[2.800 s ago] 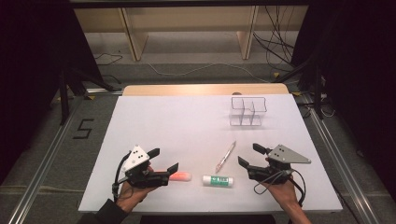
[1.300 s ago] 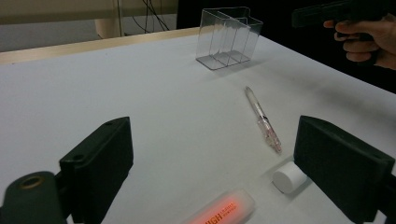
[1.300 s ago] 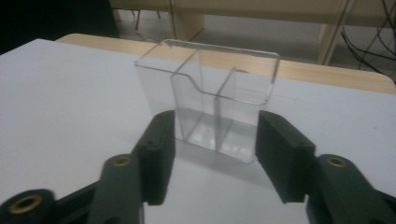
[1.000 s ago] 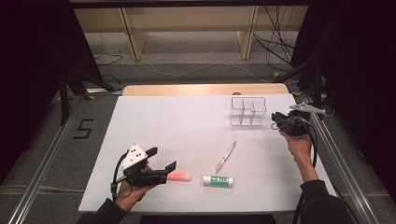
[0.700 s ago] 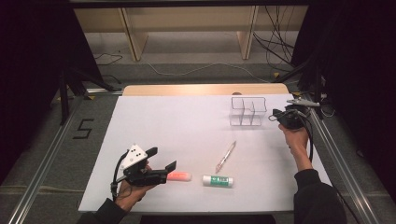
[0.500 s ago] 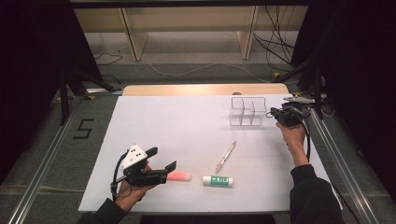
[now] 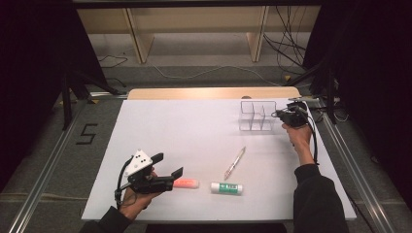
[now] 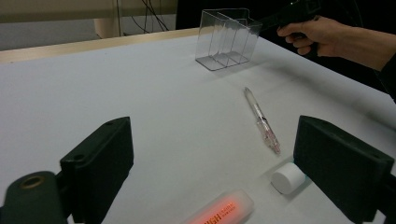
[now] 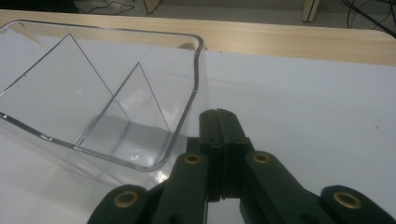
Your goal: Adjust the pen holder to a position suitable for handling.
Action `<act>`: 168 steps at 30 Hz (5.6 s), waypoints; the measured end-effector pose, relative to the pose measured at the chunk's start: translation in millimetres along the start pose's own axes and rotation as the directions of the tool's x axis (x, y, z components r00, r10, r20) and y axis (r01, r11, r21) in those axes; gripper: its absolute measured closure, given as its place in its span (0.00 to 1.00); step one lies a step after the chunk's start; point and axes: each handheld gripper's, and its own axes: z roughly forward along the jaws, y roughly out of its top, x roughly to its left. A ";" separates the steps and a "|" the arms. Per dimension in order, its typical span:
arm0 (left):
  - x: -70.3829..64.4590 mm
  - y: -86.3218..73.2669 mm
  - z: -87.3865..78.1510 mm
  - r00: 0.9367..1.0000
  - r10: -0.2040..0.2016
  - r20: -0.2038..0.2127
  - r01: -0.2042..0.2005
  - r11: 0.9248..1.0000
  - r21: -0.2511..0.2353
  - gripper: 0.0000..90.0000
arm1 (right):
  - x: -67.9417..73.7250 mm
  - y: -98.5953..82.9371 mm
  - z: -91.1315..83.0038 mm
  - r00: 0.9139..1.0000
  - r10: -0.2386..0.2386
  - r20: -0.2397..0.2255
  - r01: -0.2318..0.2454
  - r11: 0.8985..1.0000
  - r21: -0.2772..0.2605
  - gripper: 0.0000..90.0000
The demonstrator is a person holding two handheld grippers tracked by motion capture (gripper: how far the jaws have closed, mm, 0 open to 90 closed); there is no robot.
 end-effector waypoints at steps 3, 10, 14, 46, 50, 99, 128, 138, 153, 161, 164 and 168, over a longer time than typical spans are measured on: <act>-0.1 0.2 -0.1 1.000 0.000 0.001 0.000 1.000 0.000 0.13 | -0.5 1.7 2.6 1.000 -0.010 0.004 0.010 1.000 0.002 1.00; -0.4 0.4 -0.4 1.000 0.005 0.001 -0.005 1.000 0.001 0.13 | -2.0 3.0 10.2 1.000 0.007 -0.019 -0.007 1.000 0.002 1.00; -0.7 0.5 -0.6 1.000 0.005 0.000 -0.005 1.000 0.000 0.13 | 5.4 6.5 15.2 0.999 -0.016 -0.031 0.016 1.000 0.009 1.00; -0.3 1.1 -1.4 1.000 0.010 -0.003 -0.010 1.000 -0.004 0.13 | 63.7 23.2 38.9 0.990 -0.099 -0.104 0.101 0.995 0.015 1.00; -0.5 1.1 -1.3 1.000 0.007 -0.003 -0.007 1.000 -0.008 0.13 | 70.5 24.3 41.4 0.988 -0.106 -0.112 0.108 0.994 0.012 1.00; 0.2 2.0 -2.4 1.000 0.007 0.000 -0.007 1.000 -0.013 0.13 | 117.0 27.4 52.1 0.972 -0.145 -0.182 0.150 0.989 0.014 1.00; -0.1 1.5 -1.6 1.000 0.004 0.000 -0.004 1.000 -0.011 0.13 | 127.3 16.8 11.6 0.961 -0.135 -0.241 0.135 0.991 -0.017 0.82; -0.3 1.3 1.0 1.000 -0.003 -0.003 0.003 1.000 0.004 0.13 | 123.3 9.0 -35.7 0.958 -0.177 -0.226 0.160 0.983 -0.092 0.55; -0.5 3.0 10.9 1.000 -0.019 0.006 0.019 0.997 0.076 0.14 | 104.7 -38.6 -91.1 0.966 -0.153 -0.210 0.124 0.982 -0.142 0.40; 0.0 10.7 21.9 1.000 -0.029 -0.001 0.028 0.990 0.135 0.14 | 105.6 -56.0 -113.3 0.966 -0.146 -0.211 0.110 0.978 -0.175 0.39; -2.5 15.7 28.2 1.000 -0.018 -0.003 0.018 0.987 0.161 0.14 | 106.2 -62.5 -121.8 0.965 -0.149 -0.214 0.110 0.977 -0.183 0.39; -6.0 23.1 39.2 1.000 -0.007 -0.005 0.008 0.977 0.215 0.15 | 107.1 -71.2 -131.9 0.967 -0.151 -0.206 0.112 0.976 -0.189 0.39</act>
